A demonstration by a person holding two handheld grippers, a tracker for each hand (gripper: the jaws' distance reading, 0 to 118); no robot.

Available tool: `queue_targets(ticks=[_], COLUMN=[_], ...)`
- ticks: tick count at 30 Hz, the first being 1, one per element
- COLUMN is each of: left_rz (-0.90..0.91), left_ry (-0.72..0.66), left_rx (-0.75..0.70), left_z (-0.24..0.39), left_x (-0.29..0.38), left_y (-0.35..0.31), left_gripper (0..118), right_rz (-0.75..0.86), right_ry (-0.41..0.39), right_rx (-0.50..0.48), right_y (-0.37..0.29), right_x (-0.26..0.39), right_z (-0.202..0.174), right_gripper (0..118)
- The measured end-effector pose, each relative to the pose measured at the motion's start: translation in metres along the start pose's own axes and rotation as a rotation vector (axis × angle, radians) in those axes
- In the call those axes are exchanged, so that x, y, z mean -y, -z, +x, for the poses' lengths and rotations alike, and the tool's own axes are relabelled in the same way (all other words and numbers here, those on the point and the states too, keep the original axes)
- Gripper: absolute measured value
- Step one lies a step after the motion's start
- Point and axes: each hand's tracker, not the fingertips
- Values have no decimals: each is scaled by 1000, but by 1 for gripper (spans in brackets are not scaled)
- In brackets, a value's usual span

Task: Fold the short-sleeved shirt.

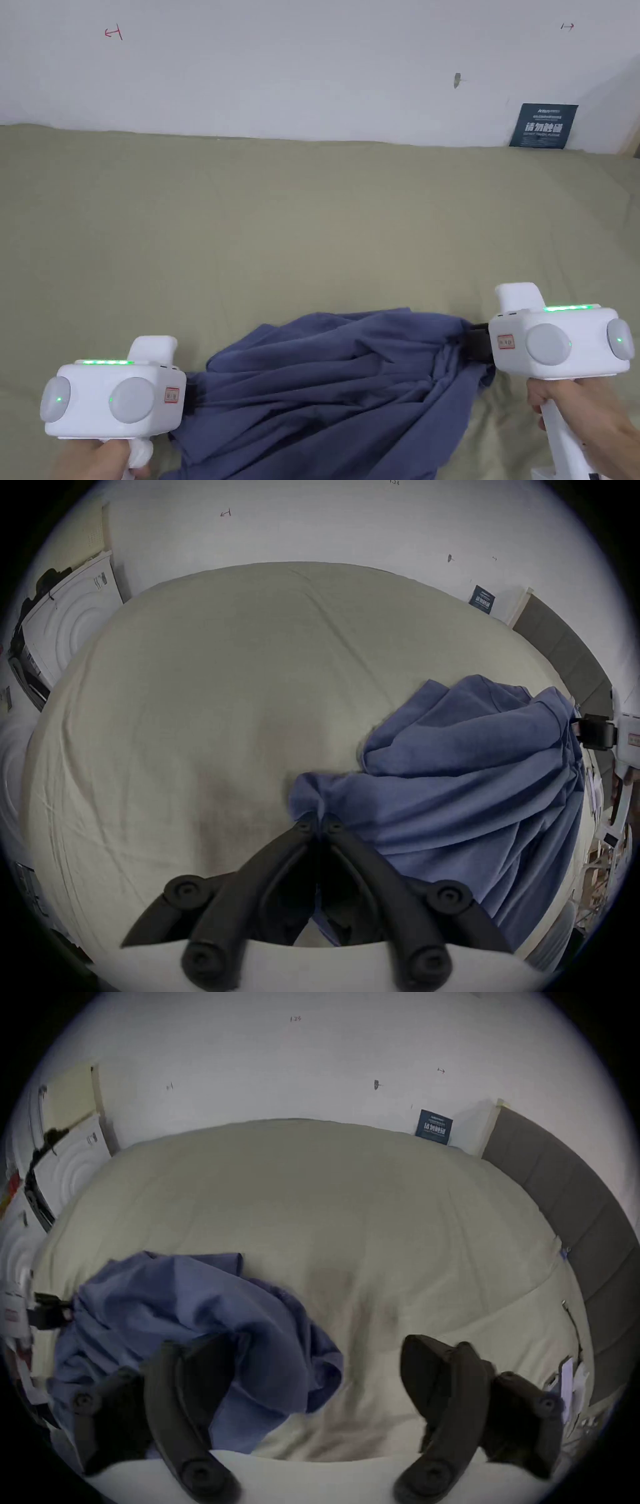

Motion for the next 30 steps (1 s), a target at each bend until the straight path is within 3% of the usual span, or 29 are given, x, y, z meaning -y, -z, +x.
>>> queue_targets(ticks=[2, 9, 20, 30], left_rz=[2, 50, 350, 508], left_ry=[7, -42, -49, -53], left_rx=[-1, -5, -76, -148], left_z=[4, -4, -23, -20], left_x=[1, -4, -29, -92], left_y=[-4, -42, -258, -364], left_gripper=[0, 0, 0, 0], right_rz=[10, 53, 308, 484], right_ry=[9, -6, 27, 8], right_rx=[-18, -52, -82, 9], right_y=[-4, -58, -209, -295], right_x=[4, 6, -10, -82], right_z=[2, 6, 22, 38], right_gripper=[5, 3, 3, 3])
